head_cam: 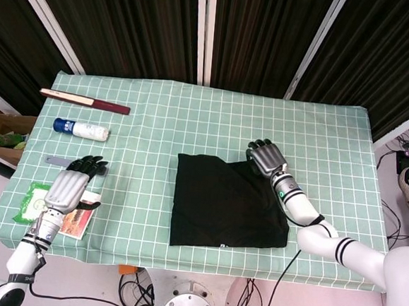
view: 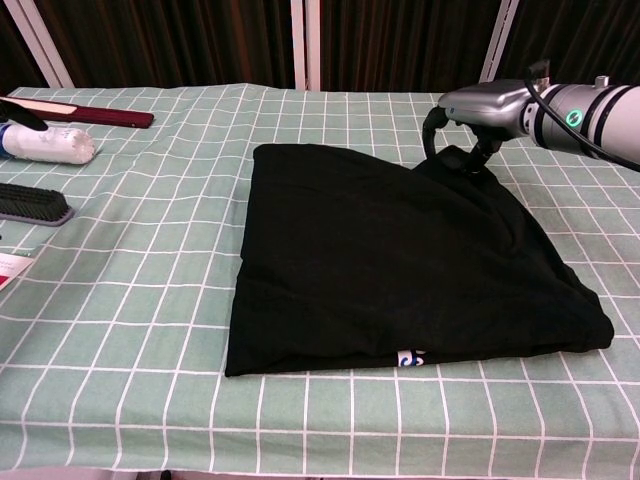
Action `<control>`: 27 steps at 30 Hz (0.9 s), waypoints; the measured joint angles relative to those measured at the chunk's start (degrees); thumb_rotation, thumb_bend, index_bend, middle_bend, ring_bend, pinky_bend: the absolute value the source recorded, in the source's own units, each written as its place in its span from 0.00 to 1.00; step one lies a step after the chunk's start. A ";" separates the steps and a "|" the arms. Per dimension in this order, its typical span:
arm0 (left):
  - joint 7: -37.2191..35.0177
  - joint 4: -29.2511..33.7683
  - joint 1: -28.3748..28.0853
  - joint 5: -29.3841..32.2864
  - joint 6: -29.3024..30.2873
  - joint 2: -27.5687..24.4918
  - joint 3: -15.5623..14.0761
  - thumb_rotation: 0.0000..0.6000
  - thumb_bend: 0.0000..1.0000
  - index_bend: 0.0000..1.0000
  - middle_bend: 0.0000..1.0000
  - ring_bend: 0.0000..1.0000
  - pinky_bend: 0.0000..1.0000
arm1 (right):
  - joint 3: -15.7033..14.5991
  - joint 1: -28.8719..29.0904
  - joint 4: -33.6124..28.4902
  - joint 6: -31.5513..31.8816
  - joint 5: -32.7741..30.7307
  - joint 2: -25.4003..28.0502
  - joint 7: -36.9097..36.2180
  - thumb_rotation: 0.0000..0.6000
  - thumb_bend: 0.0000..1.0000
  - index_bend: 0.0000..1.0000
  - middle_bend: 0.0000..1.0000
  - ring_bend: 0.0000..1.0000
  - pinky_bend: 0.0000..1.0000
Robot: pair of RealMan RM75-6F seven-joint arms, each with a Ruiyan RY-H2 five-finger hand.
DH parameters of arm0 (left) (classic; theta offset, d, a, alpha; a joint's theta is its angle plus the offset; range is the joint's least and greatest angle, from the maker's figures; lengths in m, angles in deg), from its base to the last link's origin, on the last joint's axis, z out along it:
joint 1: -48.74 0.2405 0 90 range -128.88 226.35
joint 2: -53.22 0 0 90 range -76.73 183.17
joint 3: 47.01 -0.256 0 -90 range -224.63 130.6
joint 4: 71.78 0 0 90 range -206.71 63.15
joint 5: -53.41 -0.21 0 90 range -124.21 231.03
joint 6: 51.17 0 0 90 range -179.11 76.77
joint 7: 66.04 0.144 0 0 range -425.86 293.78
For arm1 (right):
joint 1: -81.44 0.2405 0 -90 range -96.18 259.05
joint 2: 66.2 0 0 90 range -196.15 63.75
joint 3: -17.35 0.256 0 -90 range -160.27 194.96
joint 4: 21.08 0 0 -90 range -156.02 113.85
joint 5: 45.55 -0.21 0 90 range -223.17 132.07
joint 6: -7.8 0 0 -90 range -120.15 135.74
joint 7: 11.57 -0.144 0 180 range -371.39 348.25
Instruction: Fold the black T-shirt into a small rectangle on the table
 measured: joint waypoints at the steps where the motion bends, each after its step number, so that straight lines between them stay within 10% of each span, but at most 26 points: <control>1: 0.00 0.01 0.00 -0.05 -0.17 0.03 0.12 1.00 0.09 0.16 0.10 0.08 0.18 | -0.14 -0.08 -0.05 0.03 -0.26 0.07 0.03 1.00 0.52 0.49 0.23 0.13 0.19; 21: 0.97 -0.18 0.43 -1.15 -1.92 0.32 1.01 1.00 0.09 0.16 0.10 0.08 0.18 | -0.89 -3.46 1.82 2.64 -1.86 2.18 -4.33 1.00 0.48 0.57 0.26 0.13 0.18; 27: 2.02 -0.04 0.22 -0.85 -2.75 0.26 1.25 1.00 0.09 0.16 0.10 0.08 0.18 | -1.72 -3.49 3.18 2.21 -2.55 1.22 -2.96 1.00 0.22 0.13 0.14 0.06 0.10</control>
